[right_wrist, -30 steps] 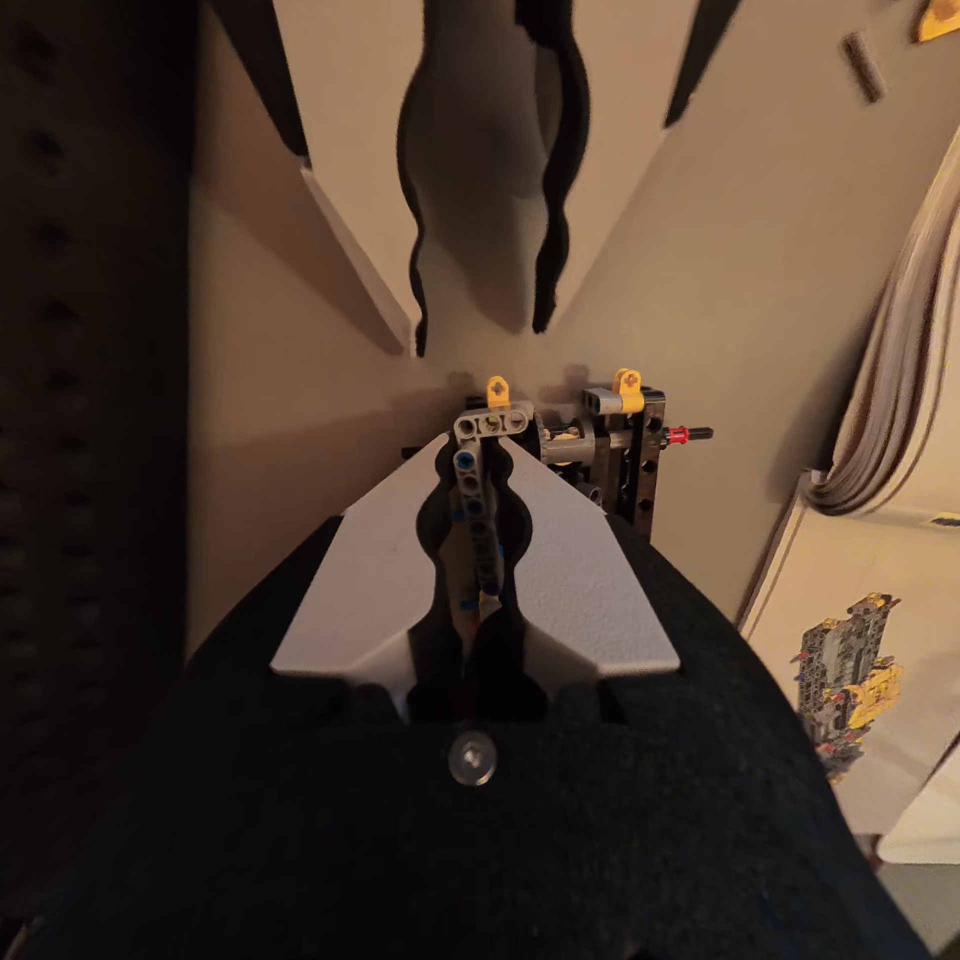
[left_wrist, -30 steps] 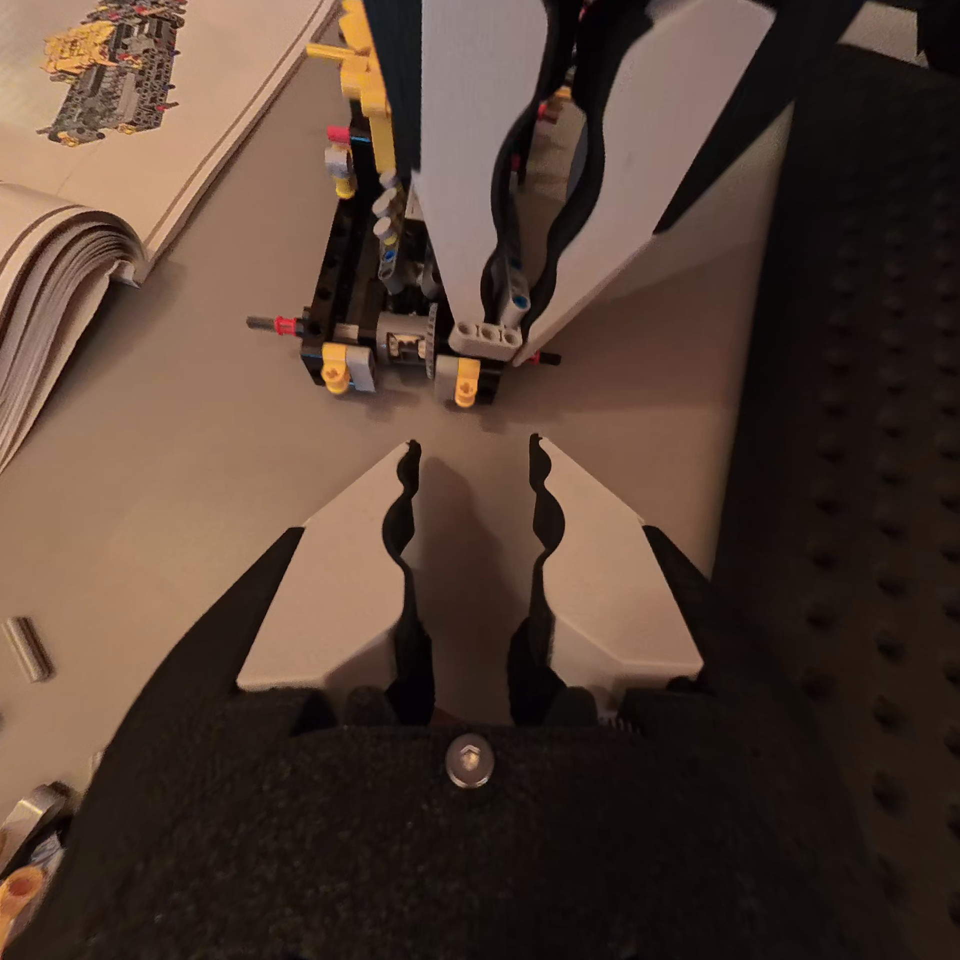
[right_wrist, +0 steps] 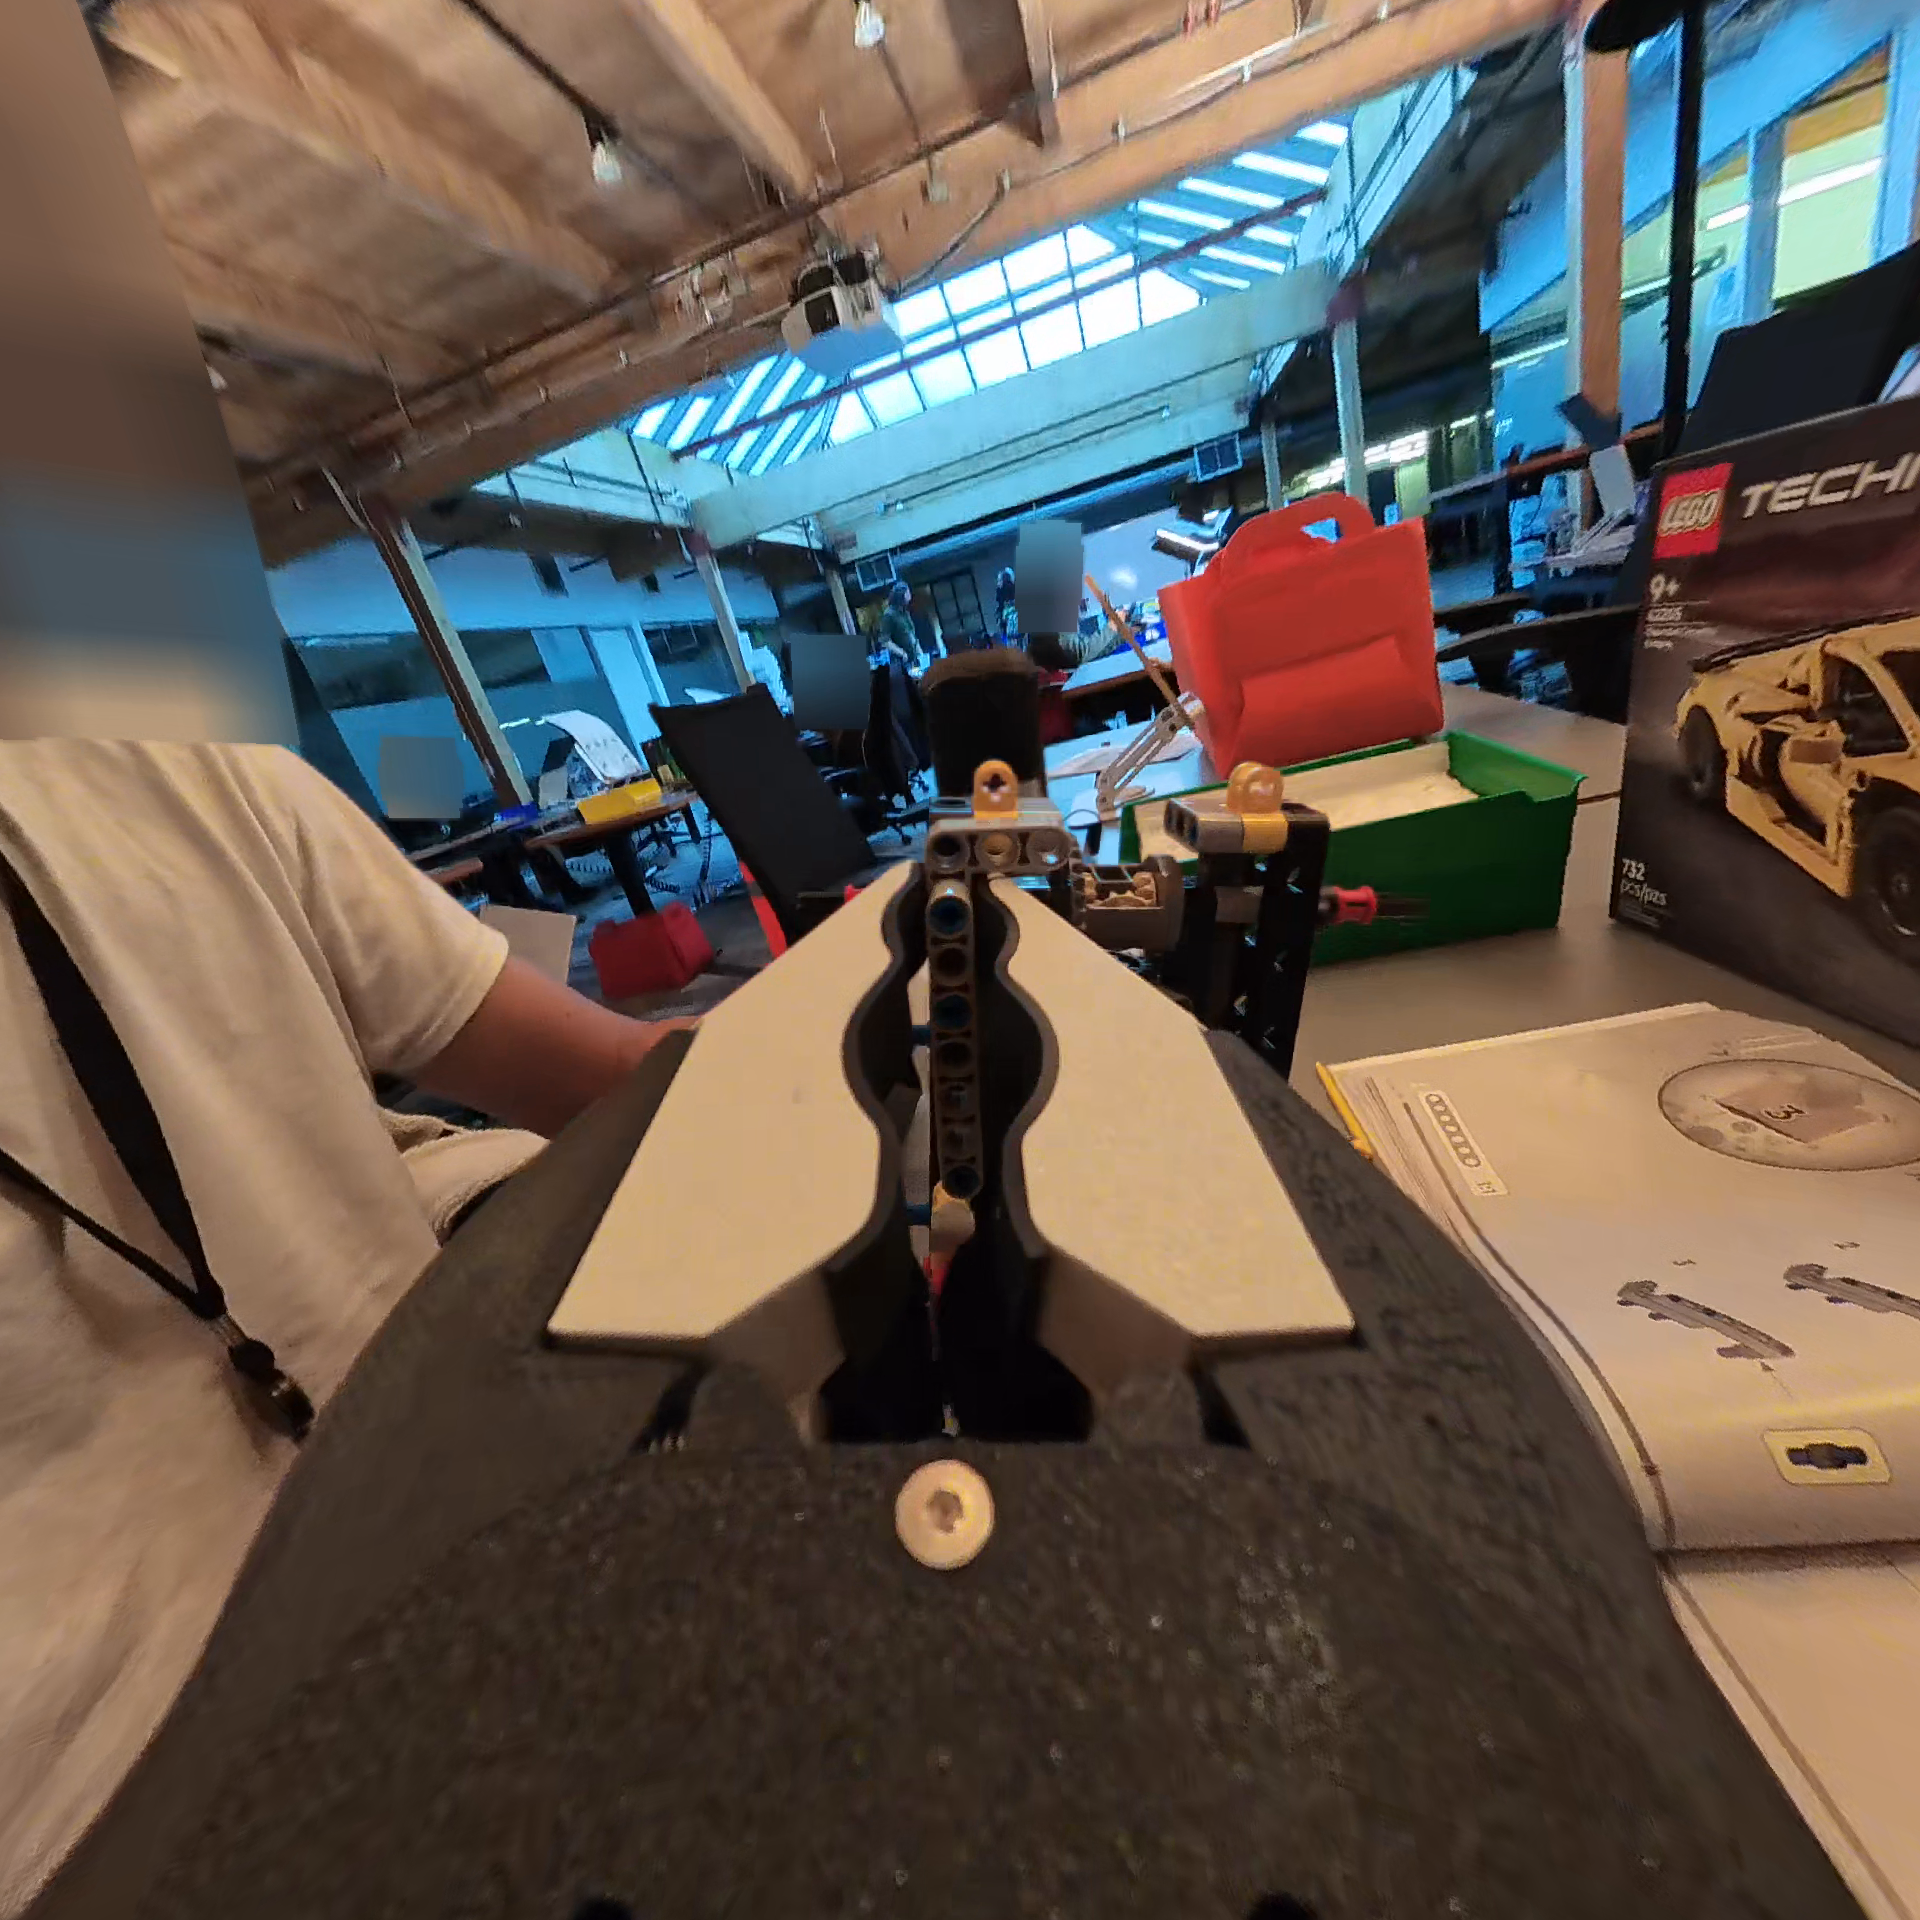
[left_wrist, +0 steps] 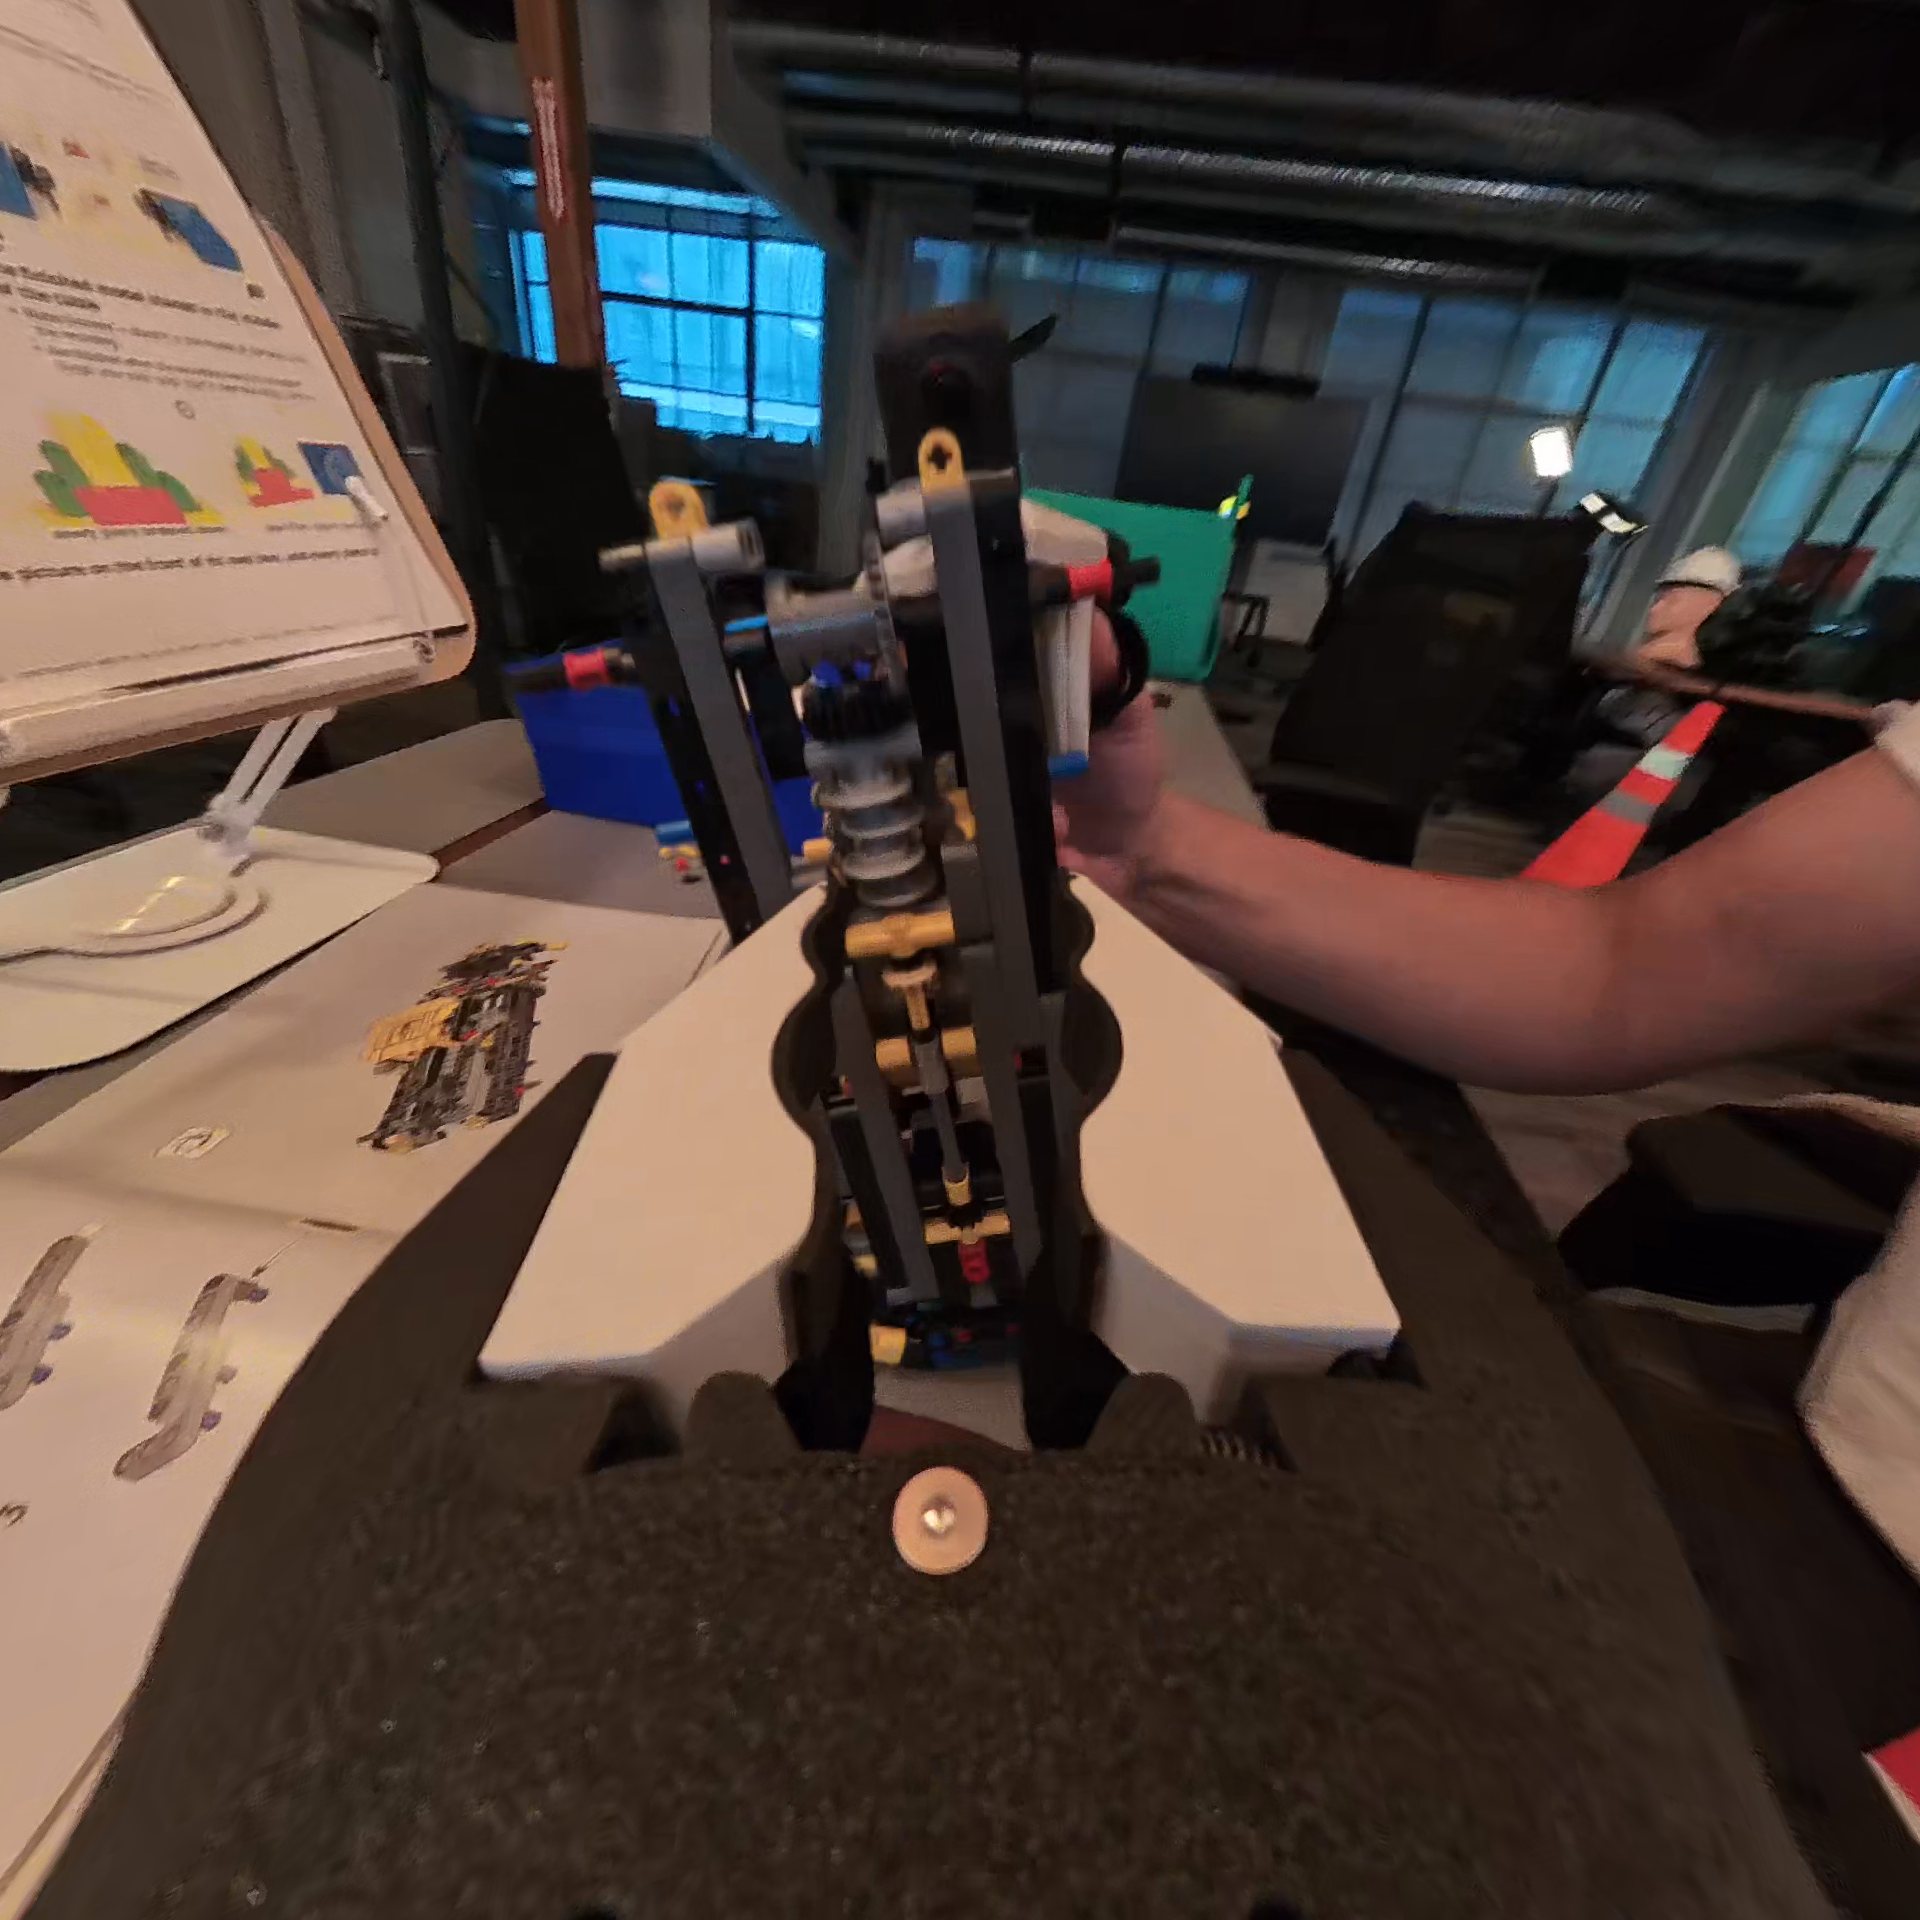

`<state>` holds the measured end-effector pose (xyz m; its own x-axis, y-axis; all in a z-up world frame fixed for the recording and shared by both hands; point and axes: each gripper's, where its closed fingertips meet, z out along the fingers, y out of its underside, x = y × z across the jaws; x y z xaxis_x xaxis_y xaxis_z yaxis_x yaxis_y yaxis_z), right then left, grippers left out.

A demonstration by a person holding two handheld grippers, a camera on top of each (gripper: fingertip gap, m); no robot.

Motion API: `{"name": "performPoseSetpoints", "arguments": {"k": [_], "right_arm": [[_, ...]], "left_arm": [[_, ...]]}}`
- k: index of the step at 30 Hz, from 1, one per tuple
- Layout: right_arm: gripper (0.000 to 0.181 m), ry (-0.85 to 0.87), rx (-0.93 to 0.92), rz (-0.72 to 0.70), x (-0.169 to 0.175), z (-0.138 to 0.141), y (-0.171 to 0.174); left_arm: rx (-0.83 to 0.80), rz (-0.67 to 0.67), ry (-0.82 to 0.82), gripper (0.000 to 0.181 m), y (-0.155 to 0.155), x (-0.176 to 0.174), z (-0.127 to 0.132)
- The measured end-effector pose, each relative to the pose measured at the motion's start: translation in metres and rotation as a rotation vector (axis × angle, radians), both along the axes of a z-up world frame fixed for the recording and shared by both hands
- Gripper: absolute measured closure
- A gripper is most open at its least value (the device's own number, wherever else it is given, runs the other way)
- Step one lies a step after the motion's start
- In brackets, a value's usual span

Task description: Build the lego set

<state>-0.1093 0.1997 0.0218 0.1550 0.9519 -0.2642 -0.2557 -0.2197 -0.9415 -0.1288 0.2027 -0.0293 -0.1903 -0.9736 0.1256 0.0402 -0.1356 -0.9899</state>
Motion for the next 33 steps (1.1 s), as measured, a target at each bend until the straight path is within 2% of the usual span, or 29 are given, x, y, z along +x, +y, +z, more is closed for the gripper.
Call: {"name": "performPoseSetpoints", "arguments": {"k": [2,5,11,13,16,22,26,29,33], "right_arm": [[0.175,-0.014,0.011,-0.005,0.003,0.000,-0.002],[0.175,-0.067,0.036,-0.005,-0.003,0.000,-0.007],[0.175,-0.066,0.053,-0.037,-0.001,0.000,-0.009],[0.175,-0.079,0.059,-0.037,-0.003,0.000,-0.011],[0.175,-0.076,0.062,-0.016,-0.005,0.000,-0.014],[0.175,-0.056,0.054,-0.021,0.000,0.000,-0.013],[0.176,-0.041,0.038,-0.021,0.004,0.000,-0.010],[0.175,-0.043,0.039,-0.027,0.004,0.000,-0.010],[0.175,-0.061,0.043,-0.040,-0.001,0.000,-0.010]], "left_arm": [[0.025,0.051,-0.008,0.141,0.000,0.005,-0.001],[0.038,0.055,-0.050,0.141,-0.007,0.010,0.014],[-0.054,-0.015,-0.036,0.143,-0.019,0.013,0.020],[-0.068,-0.047,-0.010,0.145,-0.024,0.016,0.015],[-0.136,-0.090,-0.047,0.145,-0.030,0.017,0.020],[-0.144,-0.069,-0.052,0.148,-0.032,0.027,0.020],[-0.190,-0.099,-0.086,0.148,-0.028,0.021,0.024],[-0.205,-0.032,-0.123,0.155,-0.014,0.015,0.029],[-0.163,-0.015,-0.093,0.157,-0.018,0.021,0.026]]}}
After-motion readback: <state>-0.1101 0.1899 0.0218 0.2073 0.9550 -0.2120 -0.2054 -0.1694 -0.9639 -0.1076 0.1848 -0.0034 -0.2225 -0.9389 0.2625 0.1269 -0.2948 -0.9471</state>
